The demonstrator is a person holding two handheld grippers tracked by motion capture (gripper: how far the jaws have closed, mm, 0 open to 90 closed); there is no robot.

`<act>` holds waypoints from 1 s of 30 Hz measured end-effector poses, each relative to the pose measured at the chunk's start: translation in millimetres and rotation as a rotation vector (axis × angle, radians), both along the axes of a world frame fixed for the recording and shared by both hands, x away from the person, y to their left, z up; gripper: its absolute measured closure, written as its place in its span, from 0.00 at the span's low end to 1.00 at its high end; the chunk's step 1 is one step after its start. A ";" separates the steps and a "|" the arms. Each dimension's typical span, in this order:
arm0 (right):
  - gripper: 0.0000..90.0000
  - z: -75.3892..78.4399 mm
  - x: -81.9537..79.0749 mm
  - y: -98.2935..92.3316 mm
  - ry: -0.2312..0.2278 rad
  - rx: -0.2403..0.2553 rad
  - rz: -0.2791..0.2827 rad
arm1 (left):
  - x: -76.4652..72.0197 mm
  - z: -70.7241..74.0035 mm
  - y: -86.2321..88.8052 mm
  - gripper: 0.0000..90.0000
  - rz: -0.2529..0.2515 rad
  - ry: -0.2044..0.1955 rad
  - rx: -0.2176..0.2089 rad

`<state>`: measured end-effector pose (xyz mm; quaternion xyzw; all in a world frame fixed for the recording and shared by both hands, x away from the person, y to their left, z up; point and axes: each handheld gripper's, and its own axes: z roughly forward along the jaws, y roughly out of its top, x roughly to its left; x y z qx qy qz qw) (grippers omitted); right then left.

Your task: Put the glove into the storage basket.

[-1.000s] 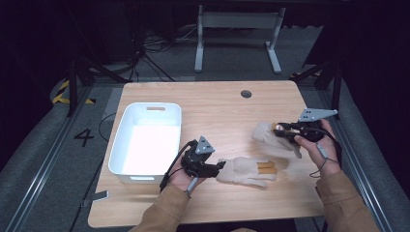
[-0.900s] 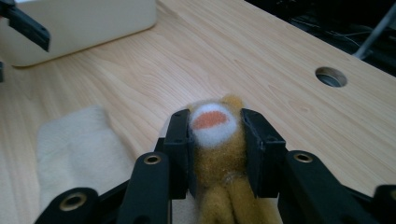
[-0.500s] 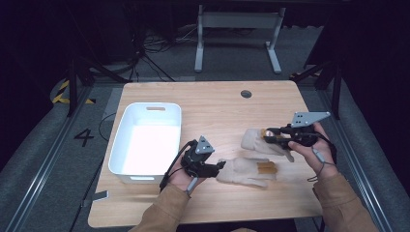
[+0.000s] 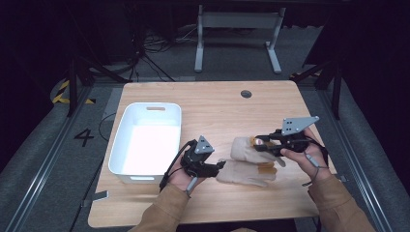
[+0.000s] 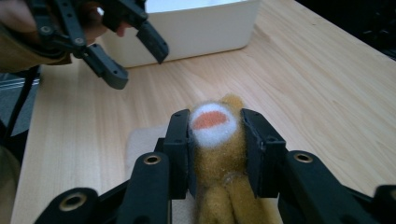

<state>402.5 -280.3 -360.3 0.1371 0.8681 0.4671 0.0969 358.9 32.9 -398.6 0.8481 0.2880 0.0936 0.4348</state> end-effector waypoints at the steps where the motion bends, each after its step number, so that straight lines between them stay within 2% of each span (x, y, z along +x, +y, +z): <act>1: 0.73 -2.1 -0.9 4.5 0.002 -0.006 0.021 | 0.1 0.0 0.1 0.43 0.002 0.001 -0.003; 13: 0.73 -13.5 -5.1 24.3 0.020 -0.028 0.088 | 0.5 -0.5 0.3 0.43 0.001 0.003 0.000; 17: 0.73 -16.3 -6.4 28.1 0.033 -0.030 0.095 | 0.3 -0.3 0.4 0.43 0.004 0.001 -0.006; 18: 0.73 -19.3 -7.1 31.4 0.035 -0.045 0.099 | 0.4 -0.4 0.6 0.43 0.004 0.003 -0.006; 24: 0.73 -27.1 -9.8 37.3 0.051 -0.061 0.109 | 0.4 0.4 -0.1 0.45 -0.008 -0.004 -0.002; 30: 0.73 -32.3 -11.6 39.2 0.059 -0.083 0.092 | 1.5 0.0 -2.6 0.44 -0.014 -0.003 -0.002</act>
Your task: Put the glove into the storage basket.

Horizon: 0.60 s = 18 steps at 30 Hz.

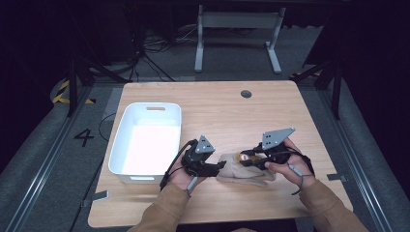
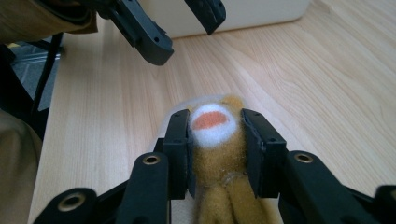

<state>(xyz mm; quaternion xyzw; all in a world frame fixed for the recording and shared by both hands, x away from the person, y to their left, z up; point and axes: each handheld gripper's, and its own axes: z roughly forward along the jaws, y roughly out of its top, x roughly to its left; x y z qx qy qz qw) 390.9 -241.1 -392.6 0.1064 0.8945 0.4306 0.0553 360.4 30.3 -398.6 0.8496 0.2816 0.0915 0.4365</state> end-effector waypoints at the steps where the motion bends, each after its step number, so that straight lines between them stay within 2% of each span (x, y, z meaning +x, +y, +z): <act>1: 0.73 -2.0 -1.8 0.8 -0.004 -0.029 -0.016 | 0.8 -0.1 -1.1 0.44 -0.005 0.002 -0.003; 3: 0.73 -4.3 -3.4 2.0 -0.006 -0.056 -0.027 | 1.4 -0.2 -2.3 0.44 -0.007 0.006 0.000; 9: 0.73 -9.4 -5.0 2.7 0.008 -0.081 -0.033 | 3.2 -0.6 -5.7 0.44 -0.020 0.007 0.007; 13: 0.72 -14.4 -5.8 3.0 0.022 -0.124 -0.050 | 5.2 -2.2 -8.6 0.43 -0.036 0.016 0.015; 18: 0.72 -18.3 -5.8 3.1 0.037 -0.151 -0.061 | 6.4 -4.3 -11.5 0.42 -0.050 0.025 0.029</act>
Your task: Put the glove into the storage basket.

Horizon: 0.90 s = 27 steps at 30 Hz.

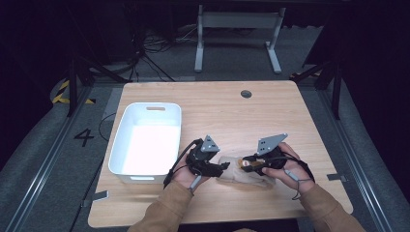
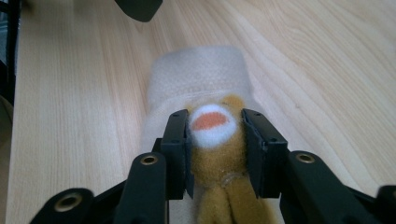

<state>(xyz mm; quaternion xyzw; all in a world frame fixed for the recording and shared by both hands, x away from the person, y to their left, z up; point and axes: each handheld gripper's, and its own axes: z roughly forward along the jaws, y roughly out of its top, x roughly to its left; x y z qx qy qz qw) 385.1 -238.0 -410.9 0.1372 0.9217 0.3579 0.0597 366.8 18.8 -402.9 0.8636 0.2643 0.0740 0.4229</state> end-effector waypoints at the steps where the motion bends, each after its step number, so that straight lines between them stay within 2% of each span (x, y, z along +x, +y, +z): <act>1: 0.71 -2.2 -0.4 0.5 -0.005 -0.010 -0.010 | 0.5 -1.6 -1.8 0.42 -0.005 0.000 0.011; 5: 0.63 -5.2 0.0 0.6 -0.014 -0.021 -0.007 | 0.7 -4.2 -6.0 0.40 -0.030 0.009 0.020; 8: 0.58 -5.2 -0.6 0.1 -0.023 0.001 -0.018 | 1.1 -4.2 -7.9 0.35 -0.046 0.013 0.021; 9: 0.54 -3.6 -1.8 -1.2 -0.022 0.031 -0.025 | 2.5 -4.7 -10.0 0.33 -0.059 0.023 0.018; 12: 0.53 -1.2 -3.1 -4.2 -0.026 0.050 -0.035 | 4.3 -5.3 -12.0 0.29 -0.069 0.032 0.013; 13: 0.53 0.6 -3.9 -8.3 -0.039 0.063 -0.047 | 7.0 -5.8 -13.8 0.26 -0.083 0.048 0.013; 18: 0.54 4.7 -5.3 -18.6 -0.044 0.090 -0.082 | 9.9 -6.6 -17.0 0.21 -0.100 0.049 0.000; 20: 0.58 6.8 -5.3 -23.9 -0.045 0.120 -0.089 | 10.9 -6.3 -18.5 0.20 -0.099 0.045 -0.005; 22: 0.56 8.8 -4.5 -29.1 -0.032 0.170 -0.100 | 11.8 -5.0 -18.4 0.20 -0.099 0.040 -0.007; 23: 0.54 11.6 -4.4 -34.0 -0.045 0.199 -0.149 | 12.2 -3.8 -17.6 0.20 -0.093 0.035 -0.012; 25: 0.55 14.9 -3.9 -39.0 -0.067 0.175 -0.186 | 12.4 -3.1 -16.4 0.20 -0.090 0.034 -0.023; 26: 0.55 14.9 -3.9 -39.0 -0.067 0.175 -0.186 | 12.4 -3.1 -16.4 0.20 -0.090 0.034 -0.023; 27: 0.55 17.3 -2.9 -43.9 -0.088 0.166 -0.200 | 12.7 -2.8 -15.9 0.20 -0.084 0.029 -0.026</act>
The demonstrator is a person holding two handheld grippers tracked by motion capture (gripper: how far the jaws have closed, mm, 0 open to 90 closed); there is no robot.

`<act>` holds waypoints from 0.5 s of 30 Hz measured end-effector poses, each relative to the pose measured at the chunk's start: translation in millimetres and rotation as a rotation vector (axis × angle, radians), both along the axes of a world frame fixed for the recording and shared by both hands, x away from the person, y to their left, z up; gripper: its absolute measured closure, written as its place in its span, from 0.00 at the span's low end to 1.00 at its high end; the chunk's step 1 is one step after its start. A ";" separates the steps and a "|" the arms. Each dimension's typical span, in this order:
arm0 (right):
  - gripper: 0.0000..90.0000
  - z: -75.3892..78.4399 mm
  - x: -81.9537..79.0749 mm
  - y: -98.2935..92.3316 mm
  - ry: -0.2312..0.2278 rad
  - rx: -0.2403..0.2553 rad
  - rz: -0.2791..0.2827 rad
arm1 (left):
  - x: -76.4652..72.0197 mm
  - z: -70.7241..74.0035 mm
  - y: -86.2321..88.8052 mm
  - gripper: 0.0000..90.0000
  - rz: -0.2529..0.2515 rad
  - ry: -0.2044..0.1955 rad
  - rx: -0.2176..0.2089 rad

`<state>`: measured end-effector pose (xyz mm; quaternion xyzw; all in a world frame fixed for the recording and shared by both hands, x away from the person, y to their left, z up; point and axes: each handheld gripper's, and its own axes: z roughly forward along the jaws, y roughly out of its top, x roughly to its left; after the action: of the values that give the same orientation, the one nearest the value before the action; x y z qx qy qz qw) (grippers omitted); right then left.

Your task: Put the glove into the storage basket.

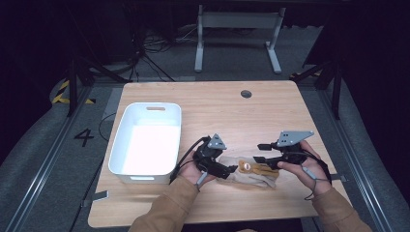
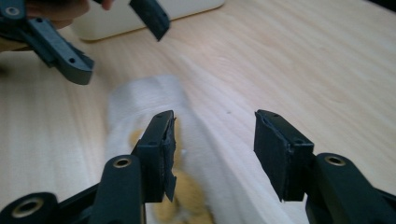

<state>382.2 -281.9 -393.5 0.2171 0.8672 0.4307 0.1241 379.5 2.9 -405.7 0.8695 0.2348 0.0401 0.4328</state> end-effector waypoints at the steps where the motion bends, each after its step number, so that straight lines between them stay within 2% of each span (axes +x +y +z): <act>1: 0.56 1.6 0.8 -4.0 -0.008 0.004 -0.015 | 0.0 0.0 0.0 0.20 0.000 0.000 0.000; 4: 0.60 4.6 2.8 -12.8 0.003 0.033 -0.040 | 0.2 -0.3 0.2 0.20 -0.002 -0.006 -0.003; 5: 0.60 4.6 2.8 -12.8 0.003 0.033 -0.040 | 0.2 -0.3 0.2 0.20 -0.002 -0.006 -0.003; 7: 0.59 7.8 4.9 -22.5 -0.017 0.024 -0.085 | 0.1 -0.6 0.2 0.20 0.001 -0.009 -0.010; 9: 0.58 8.2 5.4 -24.8 -0.016 0.023 -0.095 | 0.1 -0.8 0.4 0.20 0.002 -0.010 -0.012; 10: 0.54 6.5 7.1 -30.8 0.009 0.056 -0.128 | 0.1 -1.0 0.5 0.20 0.002 -0.011 -0.015; 11: 0.54 6.5 7.1 -30.8 0.009 0.056 -0.128 | 0.1 -1.3 0.3 0.20 0.004 -0.012 -0.017; 15: 0.54 5.5 9.8 -45.8 0.054 0.050 -0.190 | 1.1 -2.2 0.5 0.19 0.002 -0.009 -0.007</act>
<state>392.0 -327.7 -388.0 0.3128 0.8346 0.4327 0.1355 380.6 3.4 -407.8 0.8676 0.2337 0.0437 0.4368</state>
